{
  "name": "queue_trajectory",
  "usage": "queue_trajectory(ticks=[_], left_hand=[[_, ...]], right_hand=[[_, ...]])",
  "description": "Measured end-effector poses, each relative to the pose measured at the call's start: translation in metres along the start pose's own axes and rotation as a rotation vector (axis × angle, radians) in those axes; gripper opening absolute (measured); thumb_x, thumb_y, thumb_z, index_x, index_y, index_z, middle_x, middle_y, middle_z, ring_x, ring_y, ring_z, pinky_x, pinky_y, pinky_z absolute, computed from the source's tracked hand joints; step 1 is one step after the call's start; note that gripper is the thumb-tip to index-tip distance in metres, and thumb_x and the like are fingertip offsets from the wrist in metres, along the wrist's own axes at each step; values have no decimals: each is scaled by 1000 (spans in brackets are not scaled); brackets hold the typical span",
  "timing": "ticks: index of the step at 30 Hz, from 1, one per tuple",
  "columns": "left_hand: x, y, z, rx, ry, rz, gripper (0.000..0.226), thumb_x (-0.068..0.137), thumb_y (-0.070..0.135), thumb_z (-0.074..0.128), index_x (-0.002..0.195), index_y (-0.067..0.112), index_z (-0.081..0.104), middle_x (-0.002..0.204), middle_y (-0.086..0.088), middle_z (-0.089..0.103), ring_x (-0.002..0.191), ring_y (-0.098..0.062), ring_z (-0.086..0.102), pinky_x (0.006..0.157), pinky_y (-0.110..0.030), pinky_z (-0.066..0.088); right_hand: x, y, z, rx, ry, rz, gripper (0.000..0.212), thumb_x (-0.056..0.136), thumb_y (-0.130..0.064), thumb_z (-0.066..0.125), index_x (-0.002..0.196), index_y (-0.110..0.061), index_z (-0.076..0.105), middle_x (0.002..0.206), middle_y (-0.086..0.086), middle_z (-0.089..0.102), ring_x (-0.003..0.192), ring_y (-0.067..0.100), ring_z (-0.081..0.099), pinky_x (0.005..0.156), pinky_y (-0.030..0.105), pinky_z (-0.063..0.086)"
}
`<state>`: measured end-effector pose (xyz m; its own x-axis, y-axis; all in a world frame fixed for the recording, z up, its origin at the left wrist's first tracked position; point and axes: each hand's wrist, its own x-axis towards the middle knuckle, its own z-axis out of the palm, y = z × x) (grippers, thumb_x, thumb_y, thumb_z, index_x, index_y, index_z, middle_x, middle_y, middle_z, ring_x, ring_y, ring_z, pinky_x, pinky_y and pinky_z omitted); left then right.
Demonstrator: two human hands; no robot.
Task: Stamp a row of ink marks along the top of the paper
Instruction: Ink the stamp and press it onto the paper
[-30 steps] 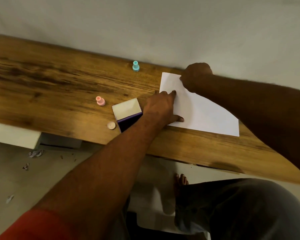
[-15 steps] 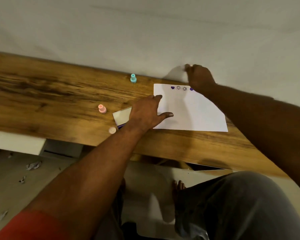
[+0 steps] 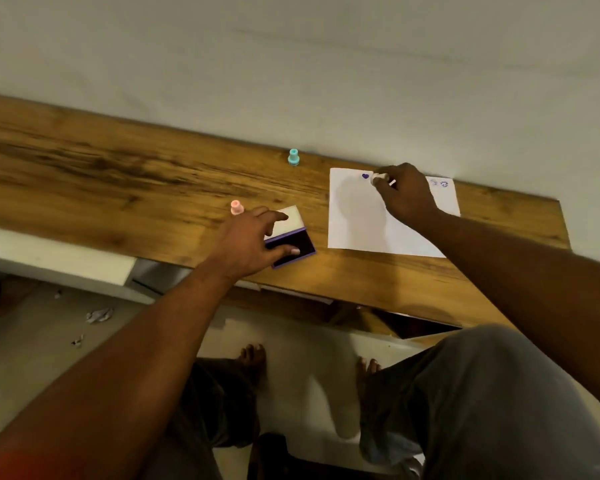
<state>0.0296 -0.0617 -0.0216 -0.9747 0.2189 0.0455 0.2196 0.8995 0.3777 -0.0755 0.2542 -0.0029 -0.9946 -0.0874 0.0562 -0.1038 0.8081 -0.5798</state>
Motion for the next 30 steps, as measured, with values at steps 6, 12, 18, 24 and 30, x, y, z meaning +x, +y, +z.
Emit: queue_trajectory(ticks=[6,12,18,24,30], left_hand=[[-36,-41,-1,-112,18,-102,76,73,63,86,136,26,64,101,13,57,90,-11,59,69,-28,40],[-44,-57,4,-149,-9,-208,66,76,61,85,132,32,66,107,12,60,93,-9,60,75,-30,49],[-40,-51,15,-192,5,-203,54,83,54,81,129,29,67,98,12,65,88,-9,63,68,-26,43],[-37,-56,18,-245,4,-237,50,82,49,84,125,28,69,91,13,65,84,-9,64,68,-28,49],[-34,-59,22,-281,-15,-269,49,83,43,85,127,27,70,83,13,68,77,-3,63,71,-30,57]], right_hand=[[-30,-71,43,-46,-207,-269,28,91,-39,69,113,-23,76,105,-6,70,82,9,61,73,28,52],[-56,-125,81,-176,-398,-439,35,91,-42,71,122,-27,72,114,-6,73,95,12,66,75,28,58],[-56,-150,102,-228,-383,-474,31,88,-44,72,116,-32,74,104,-10,75,87,9,64,74,31,57],[-50,-156,113,-301,-407,-449,32,89,-46,72,118,-33,74,109,-11,74,90,8,60,74,30,56],[-44,-155,120,-391,-432,-511,34,92,-46,69,123,-33,71,110,-6,71,91,6,49,62,21,35]])
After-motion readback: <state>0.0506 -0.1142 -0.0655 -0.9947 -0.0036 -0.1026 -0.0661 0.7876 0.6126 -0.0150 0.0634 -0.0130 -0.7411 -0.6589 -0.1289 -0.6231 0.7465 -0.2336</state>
